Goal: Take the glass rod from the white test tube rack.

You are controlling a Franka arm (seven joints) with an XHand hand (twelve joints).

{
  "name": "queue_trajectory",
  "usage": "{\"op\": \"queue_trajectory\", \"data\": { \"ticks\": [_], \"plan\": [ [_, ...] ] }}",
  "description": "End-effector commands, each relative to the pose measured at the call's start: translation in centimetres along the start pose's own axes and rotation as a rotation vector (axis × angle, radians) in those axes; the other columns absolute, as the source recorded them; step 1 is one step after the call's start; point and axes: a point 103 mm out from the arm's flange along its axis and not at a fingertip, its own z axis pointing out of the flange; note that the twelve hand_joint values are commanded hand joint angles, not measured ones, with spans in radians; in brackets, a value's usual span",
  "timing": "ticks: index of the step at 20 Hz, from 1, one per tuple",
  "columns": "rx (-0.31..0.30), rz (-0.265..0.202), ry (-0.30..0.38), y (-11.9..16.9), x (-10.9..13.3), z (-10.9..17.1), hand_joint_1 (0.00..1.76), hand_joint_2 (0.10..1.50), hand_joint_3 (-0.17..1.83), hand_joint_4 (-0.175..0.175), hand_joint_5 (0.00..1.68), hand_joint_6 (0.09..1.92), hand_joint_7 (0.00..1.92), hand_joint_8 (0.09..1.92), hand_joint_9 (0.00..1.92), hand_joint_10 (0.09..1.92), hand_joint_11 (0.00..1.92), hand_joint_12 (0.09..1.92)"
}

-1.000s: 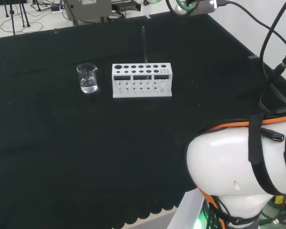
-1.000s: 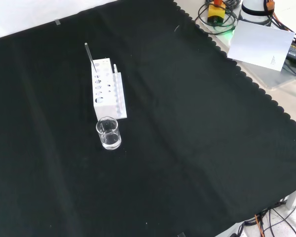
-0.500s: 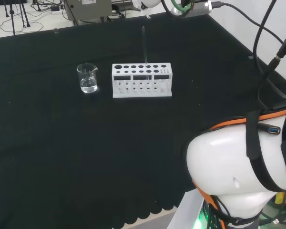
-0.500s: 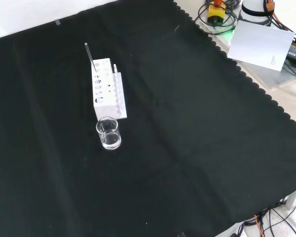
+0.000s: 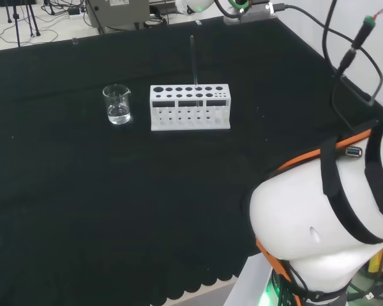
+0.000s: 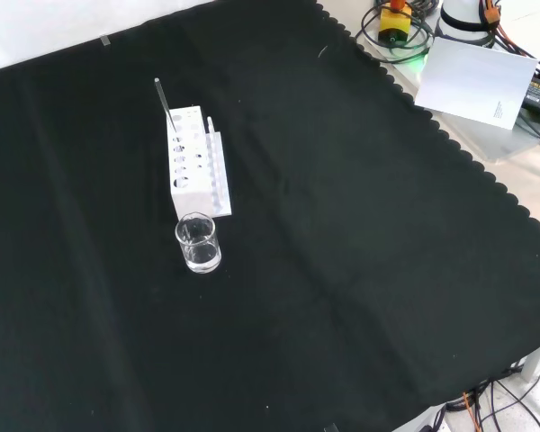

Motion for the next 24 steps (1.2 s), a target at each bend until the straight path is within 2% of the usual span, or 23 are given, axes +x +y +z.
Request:
{"op": "queue_trajectory", "data": {
  "ticks": [1,6,15,20,24],
  "plan": [
    [-0.024,-0.021,0.032,6.4,-3.0,1.7,0.55,0.92,0.50,-0.140,0.22,0.09,0.28,0.90,0.47,0.91,0.01,1.49],
    [0.003,-0.014,0.036,9.6,-4.9,2.9,0.53,0.93,0.50,-0.142,0.25,0.09,0.31,0.91,0.50,0.91,0.02,1.50],
    [0.056,-0.018,0.034,14.7,-6.7,5.9,0.52,0.95,0.50,-0.150,0.32,0.09,0.44,0.92,0.63,0.88,0.07,1.49],
    [0.063,-0.022,0.035,15.9,-7.1,6.9,0.51,0.96,0.50,-0.155,0.36,0.09,0.51,0.92,0.69,0.88,0.10,1.48],
    [0.093,-0.027,0.033,16.8,-7.1,8.4,0.51,0.97,0.49,-0.160,0.38,0.09,0.57,0.92,0.74,0.87,0.13,1.47]
  ]
}}
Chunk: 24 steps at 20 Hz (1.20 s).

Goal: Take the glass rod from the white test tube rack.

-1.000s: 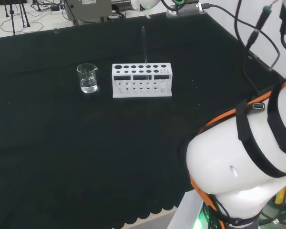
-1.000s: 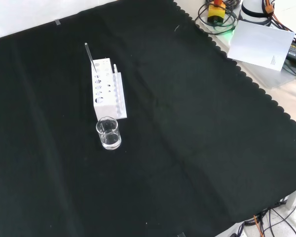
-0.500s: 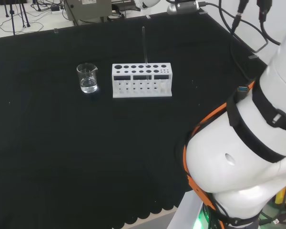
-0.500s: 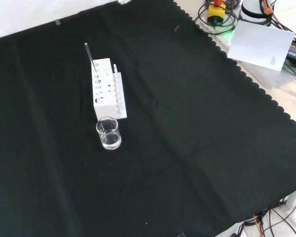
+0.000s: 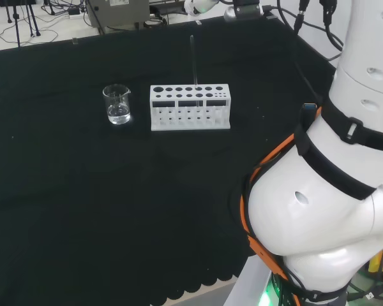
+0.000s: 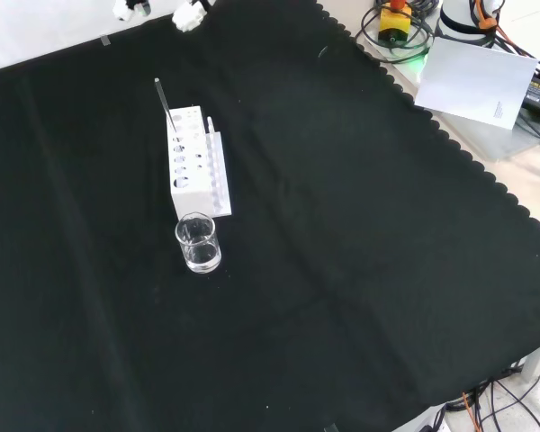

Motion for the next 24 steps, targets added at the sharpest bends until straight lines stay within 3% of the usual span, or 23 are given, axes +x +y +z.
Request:
{"op": "queue_trajectory", "data": {
  "ticks": [1,10,24],
  "plan": [
    [0.025,-0.007,0.002,1.9,-0.8,1.9,0.51,0.97,0.49,-0.160,0.39,0.09,0.58,0.92,0.75,0.87,0.13,1.47],
    [0.035,-0.023,-0.001,3.5,-0.2,4.0,0.52,0.98,0.49,-0.172,0.43,0.10,0.67,0.93,0.85,0.89,0.16,1.46],
    [0.109,-0.035,0.001,5.0,0.2,7.8,0.55,0.99,0.49,-0.175,0.48,0.16,0.77,0.92,0.99,0.90,0.19,1.45]
  ]
}}
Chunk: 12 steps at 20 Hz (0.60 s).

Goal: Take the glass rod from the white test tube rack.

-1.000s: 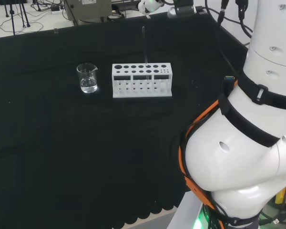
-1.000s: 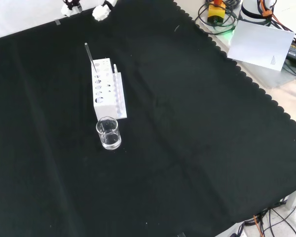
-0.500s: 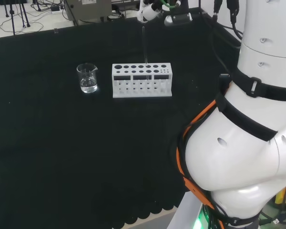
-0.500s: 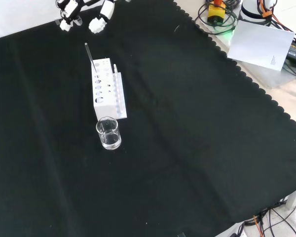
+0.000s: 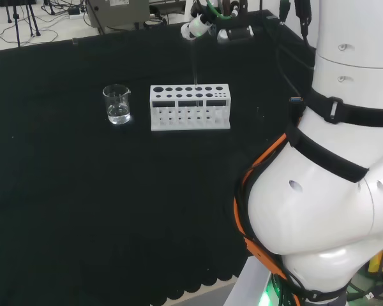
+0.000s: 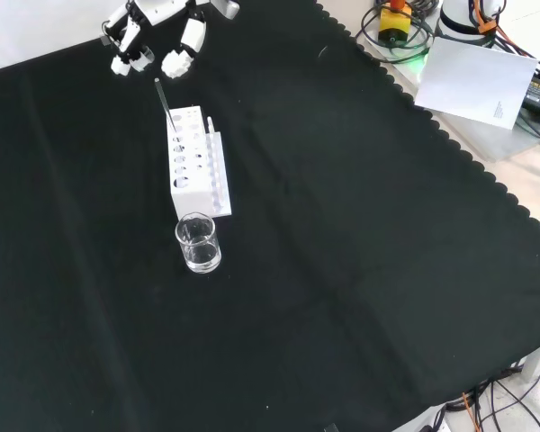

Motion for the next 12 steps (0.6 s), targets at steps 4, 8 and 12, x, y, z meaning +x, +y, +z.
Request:
{"op": "queue_trajectory", "data": {
  "ticks": [4,8,12],
  "plan": [
    [0.037,-0.010,-0.009,0.8,1.0,1.8,0.56,0.99,0.48,-0.175,0.48,0.23,0.80,0.91,1.03,0.91,0.19,1.45],
    [0.049,-0.020,-0.021,0.8,1.7,2.5,0.58,0.98,0.49,-0.175,0.40,0.51,0.85,0.90,1.09,0.91,0.20,1.44],
    [0.048,-0.027,-0.039,0.8,2.0,2.8,0.64,0.96,0.50,-0.175,0.42,0.66,0.97,0.92,1.20,0.94,0.24,1.43]
  ]
}}
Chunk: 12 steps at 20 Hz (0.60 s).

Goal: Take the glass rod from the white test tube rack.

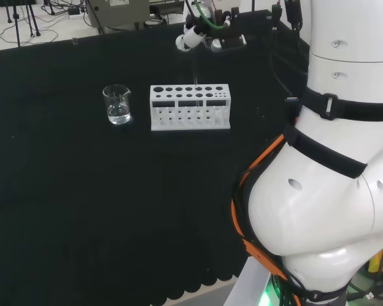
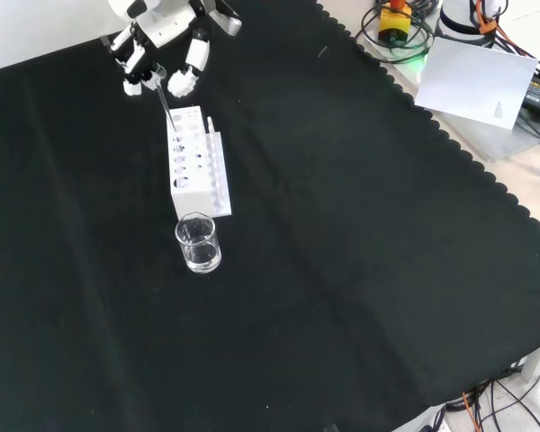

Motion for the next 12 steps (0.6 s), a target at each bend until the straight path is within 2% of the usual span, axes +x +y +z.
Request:
{"op": "queue_trajectory", "data": {
  "ticks": [1,6,12],
  "plan": [
    [0.000,-0.008,-0.026,0.05,0.61,0.48,0.67,0.95,0.51,-0.175,0.44,0.70,0.99,0.92,1.23,0.95,0.26,1.42],
    [-0.009,-0.011,-0.061,0.19,1.08,0.62,0.78,0.91,0.56,-0.175,0.54,0.81,1.10,0.93,1.37,0.95,0.38,1.38],
    [-0.015,-0.006,-0.087,0.16,1.19,0.56,0.87,0.87,0.62,-0.175,0.65,0.86,1.15,0.93,1.49,0.92,0.53,1.34]
  ]
}}
